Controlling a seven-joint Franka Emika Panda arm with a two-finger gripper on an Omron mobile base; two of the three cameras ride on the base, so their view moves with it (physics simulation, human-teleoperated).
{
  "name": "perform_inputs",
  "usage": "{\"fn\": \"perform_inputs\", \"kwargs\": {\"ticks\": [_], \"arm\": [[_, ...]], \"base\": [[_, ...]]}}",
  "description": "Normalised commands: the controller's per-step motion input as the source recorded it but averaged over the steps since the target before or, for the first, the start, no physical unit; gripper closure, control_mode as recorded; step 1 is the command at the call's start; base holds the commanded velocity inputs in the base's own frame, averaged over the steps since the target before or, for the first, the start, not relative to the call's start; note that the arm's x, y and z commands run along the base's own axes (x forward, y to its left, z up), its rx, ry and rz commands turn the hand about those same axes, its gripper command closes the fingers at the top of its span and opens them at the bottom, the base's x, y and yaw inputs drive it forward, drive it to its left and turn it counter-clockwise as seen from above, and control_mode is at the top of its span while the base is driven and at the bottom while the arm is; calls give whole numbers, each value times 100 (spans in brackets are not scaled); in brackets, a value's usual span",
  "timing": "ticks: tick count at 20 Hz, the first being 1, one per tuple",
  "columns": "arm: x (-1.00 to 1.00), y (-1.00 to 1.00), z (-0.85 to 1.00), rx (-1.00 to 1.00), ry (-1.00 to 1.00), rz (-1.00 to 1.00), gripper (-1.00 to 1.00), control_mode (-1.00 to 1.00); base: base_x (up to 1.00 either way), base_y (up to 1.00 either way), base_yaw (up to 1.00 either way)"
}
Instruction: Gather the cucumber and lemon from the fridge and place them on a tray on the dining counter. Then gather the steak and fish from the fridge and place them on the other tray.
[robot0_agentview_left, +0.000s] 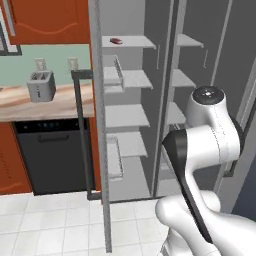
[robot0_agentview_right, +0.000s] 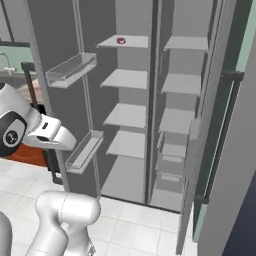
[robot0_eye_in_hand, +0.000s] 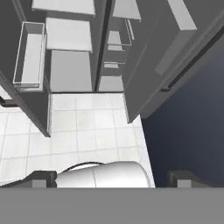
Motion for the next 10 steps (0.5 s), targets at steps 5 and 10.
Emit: {"fn": "perform_inputs", "kwargs": {"ticks": [5,10], "arm": [[0,0,0,0,0,0,-100,100],[0,0,0,0,0,0,-100,100]], "base": [[58,-48,21],[57,-41,9]]}}
